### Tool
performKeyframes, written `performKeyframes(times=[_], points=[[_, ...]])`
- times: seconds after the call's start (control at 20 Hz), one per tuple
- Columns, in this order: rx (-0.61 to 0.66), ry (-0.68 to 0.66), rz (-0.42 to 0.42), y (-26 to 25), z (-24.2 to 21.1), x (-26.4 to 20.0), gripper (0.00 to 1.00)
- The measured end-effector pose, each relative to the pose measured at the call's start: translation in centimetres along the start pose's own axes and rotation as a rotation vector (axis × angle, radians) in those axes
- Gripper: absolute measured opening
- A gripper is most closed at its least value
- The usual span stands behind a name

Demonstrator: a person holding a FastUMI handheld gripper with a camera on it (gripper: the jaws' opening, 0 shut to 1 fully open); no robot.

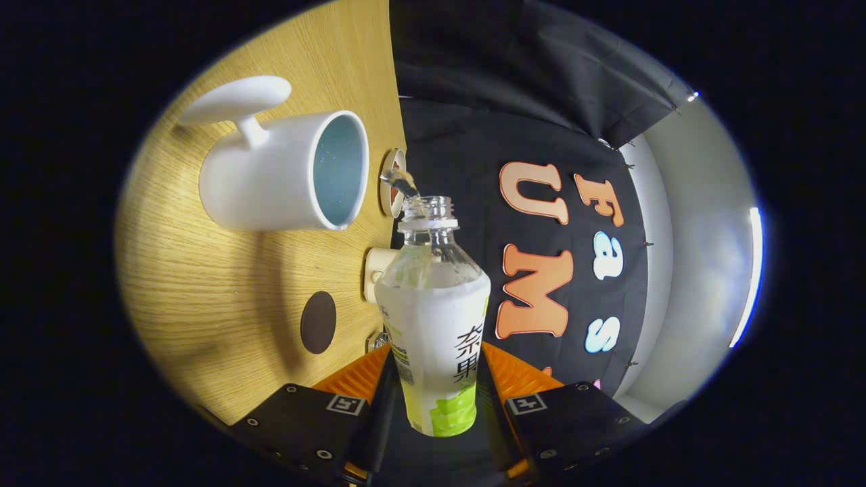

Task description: Take the bottle from table, then pour the juice into the cup, finally place the bottle on the coaster

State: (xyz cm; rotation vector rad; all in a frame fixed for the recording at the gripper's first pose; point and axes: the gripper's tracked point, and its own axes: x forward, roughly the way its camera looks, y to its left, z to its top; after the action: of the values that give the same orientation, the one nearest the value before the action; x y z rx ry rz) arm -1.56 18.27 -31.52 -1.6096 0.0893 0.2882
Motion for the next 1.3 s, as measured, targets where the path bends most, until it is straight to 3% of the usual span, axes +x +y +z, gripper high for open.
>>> performKeyframes(times=[1.3], points=[[-0.111,-0.017,-0.052,-1.5,0.5,0.4,0.61]])
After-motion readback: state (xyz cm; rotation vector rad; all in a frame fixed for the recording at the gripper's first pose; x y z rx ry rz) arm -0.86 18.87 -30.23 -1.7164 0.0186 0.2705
